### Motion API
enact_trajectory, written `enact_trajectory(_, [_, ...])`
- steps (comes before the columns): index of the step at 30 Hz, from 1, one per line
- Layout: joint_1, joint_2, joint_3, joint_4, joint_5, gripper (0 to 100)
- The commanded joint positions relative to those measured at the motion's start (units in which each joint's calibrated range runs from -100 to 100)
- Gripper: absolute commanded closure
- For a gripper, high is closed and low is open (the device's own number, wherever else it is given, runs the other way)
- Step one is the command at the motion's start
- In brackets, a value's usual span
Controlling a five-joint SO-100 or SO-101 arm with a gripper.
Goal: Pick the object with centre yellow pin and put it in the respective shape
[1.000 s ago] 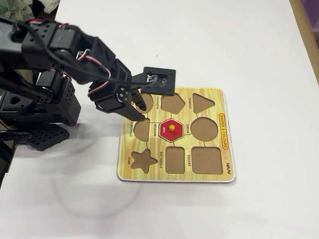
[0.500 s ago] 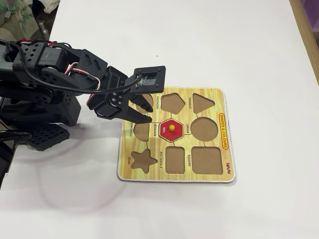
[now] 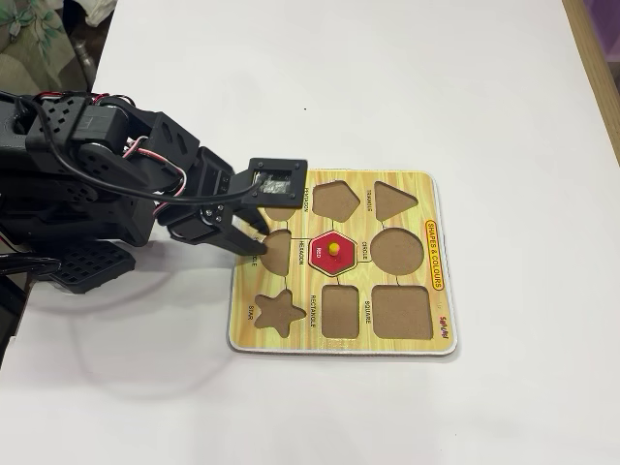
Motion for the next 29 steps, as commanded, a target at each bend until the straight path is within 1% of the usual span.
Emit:
enact_trajectory(1, [0.02, -0.88, 0.54, 8.00, -0.09, 92])
enact_trajectory(8, [0.02, -0.88, 0.54, 15.09, -0.04, 92])
enact_trajectory(29, [0.02, -0.88, 0.54, 15.18, 0.48, 92])
